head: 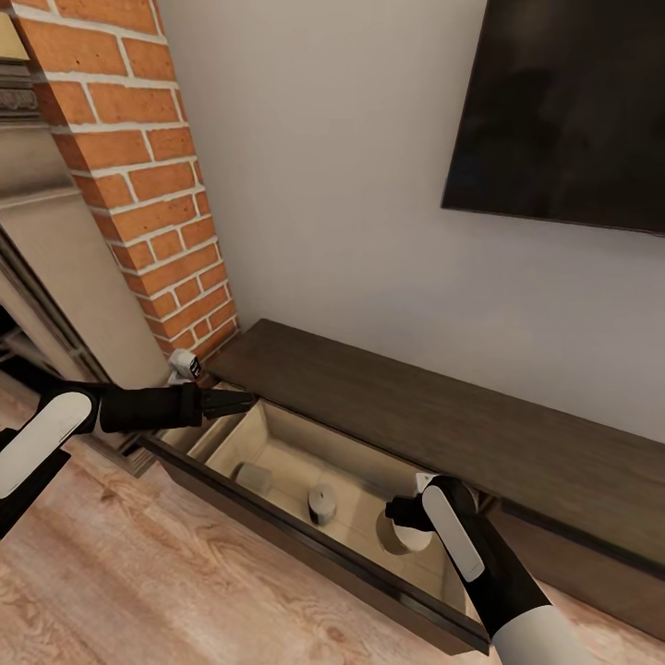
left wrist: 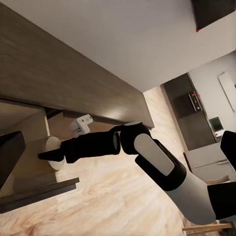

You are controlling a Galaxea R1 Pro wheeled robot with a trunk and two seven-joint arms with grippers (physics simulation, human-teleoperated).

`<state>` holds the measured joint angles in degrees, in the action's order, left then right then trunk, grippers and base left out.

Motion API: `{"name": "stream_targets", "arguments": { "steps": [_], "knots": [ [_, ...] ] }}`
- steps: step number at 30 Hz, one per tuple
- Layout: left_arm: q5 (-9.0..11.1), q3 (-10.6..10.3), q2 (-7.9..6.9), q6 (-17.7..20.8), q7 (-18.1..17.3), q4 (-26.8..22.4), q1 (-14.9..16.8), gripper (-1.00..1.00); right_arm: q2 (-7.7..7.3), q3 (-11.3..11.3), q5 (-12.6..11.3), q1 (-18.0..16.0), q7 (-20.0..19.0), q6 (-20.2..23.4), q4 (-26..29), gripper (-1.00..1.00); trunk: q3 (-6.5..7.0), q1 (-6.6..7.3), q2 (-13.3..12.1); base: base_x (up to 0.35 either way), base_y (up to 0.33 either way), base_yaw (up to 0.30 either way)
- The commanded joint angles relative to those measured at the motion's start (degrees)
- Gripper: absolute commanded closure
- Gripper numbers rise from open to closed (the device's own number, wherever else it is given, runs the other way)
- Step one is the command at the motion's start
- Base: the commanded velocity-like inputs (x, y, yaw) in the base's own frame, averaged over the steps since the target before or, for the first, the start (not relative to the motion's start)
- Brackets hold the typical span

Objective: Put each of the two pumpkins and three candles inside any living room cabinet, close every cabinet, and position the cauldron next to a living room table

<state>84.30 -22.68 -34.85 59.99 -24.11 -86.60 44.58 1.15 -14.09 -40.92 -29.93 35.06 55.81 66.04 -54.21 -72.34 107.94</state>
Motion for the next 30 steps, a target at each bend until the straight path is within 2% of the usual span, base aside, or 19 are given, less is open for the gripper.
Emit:
{"name": "stream_targets", "arguments": {
  "steps": [1,16,30],
  "knots": [
    [-0.36,-0.07,-0.04,0.01,-0.5,0.03,0.07,-1.0,-0.01,-0.06,-0.7,-0.04,0.71,0.0,0.05,1.0,-0.05,-0.01,0.02,0.131,0.0,0.0],
    [-0.33,0.0,-0.04,0.01,-0.5,0.03,0.07,-1.0,0.54,-0.06,-0.41,-0.04,0.71,0.0,-0.02,1.0,-0.05,-0.01,0.02,0.081,0.0,0.0],
    [-0.29,0.0,-0.05,0.01,-0.51,-0.4,0.07,-1.0,0.61,-0.06,-0.37,-0.28,0.64,-0.26,-0.92,1.0,-2.56,-3.09,5.64,0.002,0.0,0.0]
  ]
}}
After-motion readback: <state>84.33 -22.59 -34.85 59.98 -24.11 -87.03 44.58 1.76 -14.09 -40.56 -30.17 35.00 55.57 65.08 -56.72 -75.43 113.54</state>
